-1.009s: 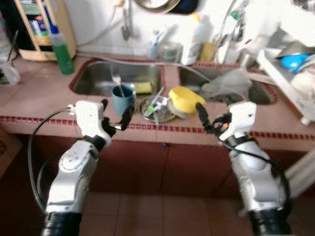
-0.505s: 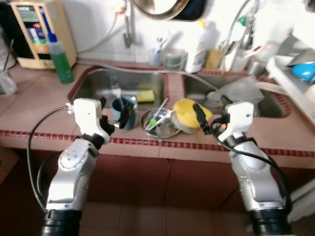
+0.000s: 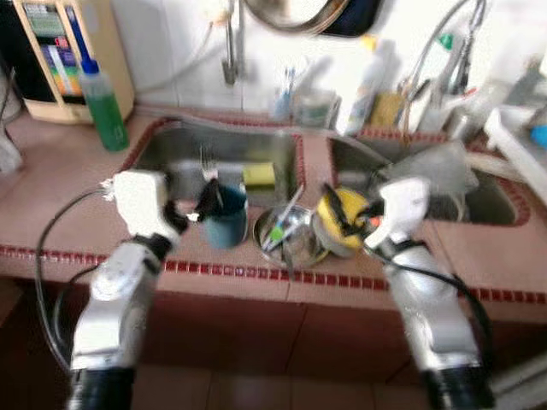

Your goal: Kitchen organization

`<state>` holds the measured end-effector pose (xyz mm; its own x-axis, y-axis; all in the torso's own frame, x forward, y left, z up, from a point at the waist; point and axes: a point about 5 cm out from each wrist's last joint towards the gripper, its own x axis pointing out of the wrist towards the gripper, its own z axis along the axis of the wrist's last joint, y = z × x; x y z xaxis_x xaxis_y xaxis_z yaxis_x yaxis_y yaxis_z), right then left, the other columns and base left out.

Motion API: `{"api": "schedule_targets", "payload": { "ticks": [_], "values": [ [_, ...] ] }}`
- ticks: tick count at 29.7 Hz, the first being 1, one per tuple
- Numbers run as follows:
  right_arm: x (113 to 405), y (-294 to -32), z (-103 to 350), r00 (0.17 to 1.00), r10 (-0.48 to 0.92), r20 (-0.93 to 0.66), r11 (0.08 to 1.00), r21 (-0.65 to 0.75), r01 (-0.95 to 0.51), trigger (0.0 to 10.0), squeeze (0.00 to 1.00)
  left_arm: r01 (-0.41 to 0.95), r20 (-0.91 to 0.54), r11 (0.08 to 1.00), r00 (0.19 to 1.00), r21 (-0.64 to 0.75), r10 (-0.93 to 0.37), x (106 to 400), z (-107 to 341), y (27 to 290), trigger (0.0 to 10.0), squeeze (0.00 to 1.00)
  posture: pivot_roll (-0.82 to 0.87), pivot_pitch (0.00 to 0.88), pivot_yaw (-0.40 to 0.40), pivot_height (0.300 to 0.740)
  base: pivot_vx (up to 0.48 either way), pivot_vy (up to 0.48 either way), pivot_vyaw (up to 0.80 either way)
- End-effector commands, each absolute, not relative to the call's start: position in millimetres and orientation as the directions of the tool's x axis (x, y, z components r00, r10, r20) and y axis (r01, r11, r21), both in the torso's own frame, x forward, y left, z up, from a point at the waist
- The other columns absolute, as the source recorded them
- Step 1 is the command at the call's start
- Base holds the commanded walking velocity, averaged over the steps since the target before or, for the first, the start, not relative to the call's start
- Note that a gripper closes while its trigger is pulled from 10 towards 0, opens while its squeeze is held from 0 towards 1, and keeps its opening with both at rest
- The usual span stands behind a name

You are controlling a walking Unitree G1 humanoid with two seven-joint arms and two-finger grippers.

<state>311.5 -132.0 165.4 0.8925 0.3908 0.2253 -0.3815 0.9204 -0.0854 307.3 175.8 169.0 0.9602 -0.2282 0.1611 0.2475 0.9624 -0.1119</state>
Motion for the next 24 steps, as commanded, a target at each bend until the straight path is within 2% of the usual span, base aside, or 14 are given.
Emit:
{"api": "schedule_targets", "payload": {
  "ticks": [1,7,15,24],
  "values": [
    [310,-139,170,0.891,0.389,0.235,0.921,-0.083,-0.38,10.0,0.0,0.267,0.14,0.956,0.958,-0.122,-0.249,311,172,168,10.0,0.0,0.0,0.015,-0.032,0.74,0.0,0.0,0.0],
    [307,-135,169,0.879,0.422,0.222,0.906,-0.058,-0.42,10.0,0.0,0.263,0.1,0.959,0.962,-0.107,-0.253,318,177,174,10.0,0.0,0.0,0.019,-0.031,0.74,0.0,0.0,0.0],
    [295,-118,171,0.811,0.551,0.199,0.83,-0.034,-0.556,10.0,0.0,0.337,0.068,0.941,0.94,-0.013,-0.335,335,193,180,10.0,0.0,-0.01,0.02,-0.017,0.74,0.0,0.0,0.0],
    [289,-117,176,0.807,0.554,0.204,0.826,-0.015,-0.564,10.0,0.0,0.396,-0.024,0.918,0.918,0.037,-0.395,353,191,177,10.0,0.0,-0.03,0.025,0.002,0.74,0.0,0.0,0.0]
  ]
}}
